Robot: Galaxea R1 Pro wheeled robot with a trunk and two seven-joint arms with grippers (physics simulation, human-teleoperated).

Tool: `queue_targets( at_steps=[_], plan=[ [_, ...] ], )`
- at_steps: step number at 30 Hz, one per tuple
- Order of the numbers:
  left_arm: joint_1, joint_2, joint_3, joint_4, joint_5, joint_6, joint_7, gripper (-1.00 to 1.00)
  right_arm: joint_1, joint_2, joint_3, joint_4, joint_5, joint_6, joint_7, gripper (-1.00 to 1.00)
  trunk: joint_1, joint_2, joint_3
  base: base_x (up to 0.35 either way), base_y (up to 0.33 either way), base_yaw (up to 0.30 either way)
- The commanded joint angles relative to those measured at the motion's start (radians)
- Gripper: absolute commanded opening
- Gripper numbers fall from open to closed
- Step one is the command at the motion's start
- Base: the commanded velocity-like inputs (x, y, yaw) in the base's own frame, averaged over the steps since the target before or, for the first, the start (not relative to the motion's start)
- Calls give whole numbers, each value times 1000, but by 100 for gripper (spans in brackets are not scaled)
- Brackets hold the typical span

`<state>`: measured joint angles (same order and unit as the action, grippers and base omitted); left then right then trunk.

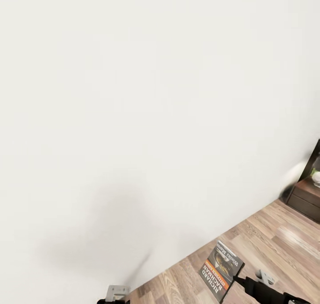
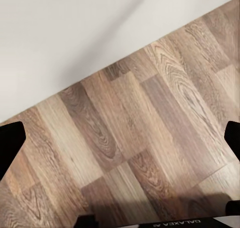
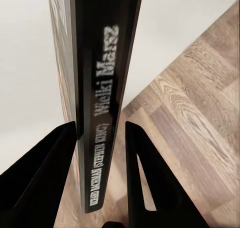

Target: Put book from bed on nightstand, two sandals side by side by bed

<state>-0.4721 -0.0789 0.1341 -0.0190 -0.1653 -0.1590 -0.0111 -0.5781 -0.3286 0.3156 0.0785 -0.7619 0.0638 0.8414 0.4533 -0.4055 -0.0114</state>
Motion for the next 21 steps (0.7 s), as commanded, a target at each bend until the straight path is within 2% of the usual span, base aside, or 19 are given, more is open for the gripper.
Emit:
queue_targets(
  at_steps=[1, 16, 21],
  plan=[
    [0, 0, 9, 1, -10, -3, -1, 100, -2, 0, 2, 3, -11, 7, 5, -100, 1, -1, -1, 13, 0, -278],
    [0, 0, 9, 1, -10, -3, -1, 100, -2, 0, 2, 3, -11, 7, 5, -100, 1, -1, -1, 3, 0, -278],
    [0, 0, 9, 1, -10, -2, -1, 100, -2, 0, 2, 3, -11, 7, 5, -100, 1, -1, -1, 205, 0, -278]
  ],
)
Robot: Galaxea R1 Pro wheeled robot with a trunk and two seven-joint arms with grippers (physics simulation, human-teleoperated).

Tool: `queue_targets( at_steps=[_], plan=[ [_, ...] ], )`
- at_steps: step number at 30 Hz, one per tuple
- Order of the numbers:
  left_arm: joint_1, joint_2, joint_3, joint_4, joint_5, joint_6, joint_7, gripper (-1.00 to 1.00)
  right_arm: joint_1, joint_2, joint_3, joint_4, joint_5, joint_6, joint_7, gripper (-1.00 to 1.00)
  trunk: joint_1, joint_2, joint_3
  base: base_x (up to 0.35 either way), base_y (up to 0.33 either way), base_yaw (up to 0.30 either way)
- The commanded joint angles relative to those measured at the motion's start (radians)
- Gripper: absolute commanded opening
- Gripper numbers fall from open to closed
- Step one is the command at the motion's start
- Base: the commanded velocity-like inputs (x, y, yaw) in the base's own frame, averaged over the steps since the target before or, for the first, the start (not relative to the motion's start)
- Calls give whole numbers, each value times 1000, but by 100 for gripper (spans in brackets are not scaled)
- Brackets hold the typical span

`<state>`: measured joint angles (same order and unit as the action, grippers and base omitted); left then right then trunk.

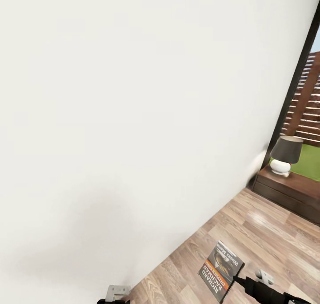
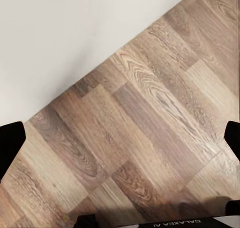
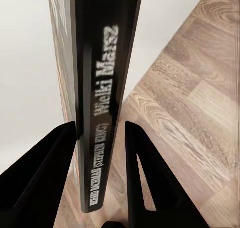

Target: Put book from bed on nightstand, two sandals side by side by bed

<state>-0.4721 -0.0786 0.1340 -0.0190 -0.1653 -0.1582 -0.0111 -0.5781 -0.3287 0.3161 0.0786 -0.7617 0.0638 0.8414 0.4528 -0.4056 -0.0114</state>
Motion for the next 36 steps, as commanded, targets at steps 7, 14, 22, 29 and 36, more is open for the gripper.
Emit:
queue_targets(
  at_steps=[7, 14, 22, 29, 36],
  plan=[
    [0, 0, 9, 1, -10, -4, -1, 100, -2, 0, 1, 3, -11, 7, 5, -100, 1, -1, -1, 240, 0, -278],
    [0, 0, 9, 1, -10, -4, -1, 100, -2, 0, 1, 3, -11, 7, 5, -100, 1, -1, -1, 19, 0, -278],
    [0, 0, 9, 1, -10, -4, -1, 100, -2, 1, 1, 3, -11, 7, 5, -100, 1, -1, -1, 1, 0, -277],
    [0, 0, 9, 1, -10, -4, -1, 100, -2, 0, 1, 3, -11, 7, 5, -100, 1, -1, -1, 0, 0, -272],
    [0, 0, 9, 1, -10, -4, -1, 100, -2, 1, 1, 3, -11, 7, 5, -100, 1, -1, -1, 0, 0, -270]
  ],
)
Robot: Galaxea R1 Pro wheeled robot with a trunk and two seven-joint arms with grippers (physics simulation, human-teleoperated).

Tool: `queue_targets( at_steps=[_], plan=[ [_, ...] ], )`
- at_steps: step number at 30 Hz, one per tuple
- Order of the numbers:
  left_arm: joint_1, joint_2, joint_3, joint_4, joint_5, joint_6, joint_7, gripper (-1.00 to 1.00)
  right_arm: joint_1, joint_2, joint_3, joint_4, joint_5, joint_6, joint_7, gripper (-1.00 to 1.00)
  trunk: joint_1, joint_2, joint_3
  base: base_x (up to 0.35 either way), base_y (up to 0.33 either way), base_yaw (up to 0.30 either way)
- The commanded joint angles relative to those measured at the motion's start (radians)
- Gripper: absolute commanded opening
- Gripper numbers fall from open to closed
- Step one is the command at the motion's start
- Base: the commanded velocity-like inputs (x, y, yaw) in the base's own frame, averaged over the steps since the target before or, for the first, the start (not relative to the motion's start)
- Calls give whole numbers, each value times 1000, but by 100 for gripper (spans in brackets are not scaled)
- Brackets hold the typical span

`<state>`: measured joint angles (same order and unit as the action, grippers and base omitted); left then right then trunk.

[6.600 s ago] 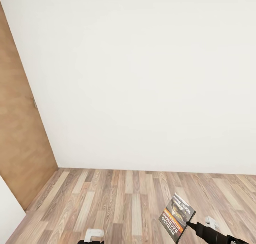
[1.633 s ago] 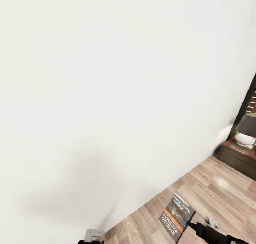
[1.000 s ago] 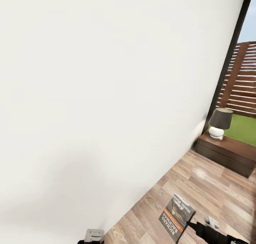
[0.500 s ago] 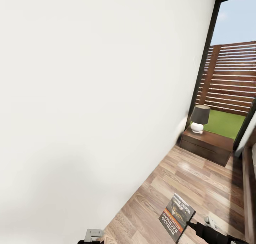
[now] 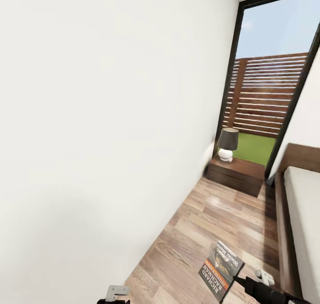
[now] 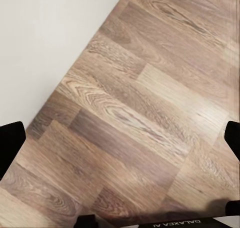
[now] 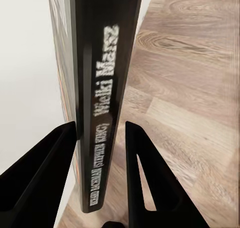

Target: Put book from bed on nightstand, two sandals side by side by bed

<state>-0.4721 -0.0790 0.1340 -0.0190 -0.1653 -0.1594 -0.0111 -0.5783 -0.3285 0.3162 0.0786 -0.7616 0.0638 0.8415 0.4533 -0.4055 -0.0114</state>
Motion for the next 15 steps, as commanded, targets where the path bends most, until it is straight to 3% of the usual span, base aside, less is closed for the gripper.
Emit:
queue_targets(
  at_steps=[1, 9, 15],
  plan=[
    [0, 0, 9, 1, -10, -3, -1, 100, -2, 0, 1, 3, -12, 7, 5, -100, 0, -1, -1, 0, 0, -270],
    [0, 1, 9, 1, -10, -2, -1, 100, -2, 0, 1, 3, -12, 7, 5, -100, 0, -1, -1, 12, 0, -269],
    [0, 1, 9, 1, -10, -2, -1, 100, -2, 0, 1, 3, -12, 7, 5, -100, 0, -1, -1, 211, 0, -269]
  ],
)
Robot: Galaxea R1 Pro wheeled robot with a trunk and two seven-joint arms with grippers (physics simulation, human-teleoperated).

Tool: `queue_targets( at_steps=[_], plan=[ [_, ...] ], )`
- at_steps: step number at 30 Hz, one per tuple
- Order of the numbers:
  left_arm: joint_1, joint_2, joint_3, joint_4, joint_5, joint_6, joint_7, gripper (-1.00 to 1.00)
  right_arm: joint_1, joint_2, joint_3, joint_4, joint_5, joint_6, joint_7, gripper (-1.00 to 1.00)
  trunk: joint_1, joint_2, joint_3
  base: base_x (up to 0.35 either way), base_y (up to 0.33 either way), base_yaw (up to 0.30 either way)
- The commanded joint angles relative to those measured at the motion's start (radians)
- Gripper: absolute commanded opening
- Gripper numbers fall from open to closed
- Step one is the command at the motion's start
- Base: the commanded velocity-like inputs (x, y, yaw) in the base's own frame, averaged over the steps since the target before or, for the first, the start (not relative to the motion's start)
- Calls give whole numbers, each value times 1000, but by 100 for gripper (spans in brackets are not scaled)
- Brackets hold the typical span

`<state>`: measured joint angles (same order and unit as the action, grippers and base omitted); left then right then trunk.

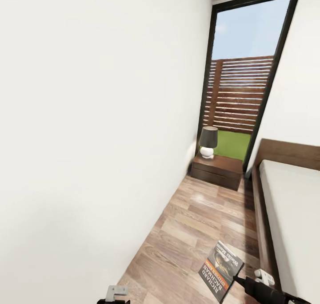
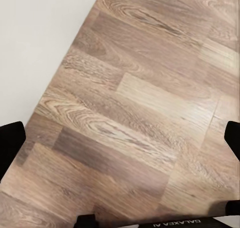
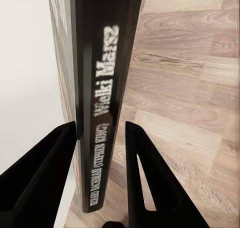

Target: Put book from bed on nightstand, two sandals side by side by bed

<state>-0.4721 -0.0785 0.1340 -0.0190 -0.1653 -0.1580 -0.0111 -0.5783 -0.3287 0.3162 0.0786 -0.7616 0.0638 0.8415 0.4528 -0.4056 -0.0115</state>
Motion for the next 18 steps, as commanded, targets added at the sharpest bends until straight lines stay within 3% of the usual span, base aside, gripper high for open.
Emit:
queue_targets(
  at_steps=[1, 6, 18],
  plan=[
    [0, 0, 9, 1, -10, -3, -1, 100, -2, 0, 1, 3, -11, 7, 5, -100, 1, -1, -1, 279, 0, -269],
    [0, 0, 9, 1, -10, -4, -1, 100, -2, 0, 1, 3, -11, 7, 5, -100, 1, -1, -1, 142, 0, -269],
    [0, 0, 9, 1, -10, -4, -1, 100, -2, 0, 1, 3, -11, 7, 5, -100, 1, -1, -1, 12, 0, -268]
  ],
)
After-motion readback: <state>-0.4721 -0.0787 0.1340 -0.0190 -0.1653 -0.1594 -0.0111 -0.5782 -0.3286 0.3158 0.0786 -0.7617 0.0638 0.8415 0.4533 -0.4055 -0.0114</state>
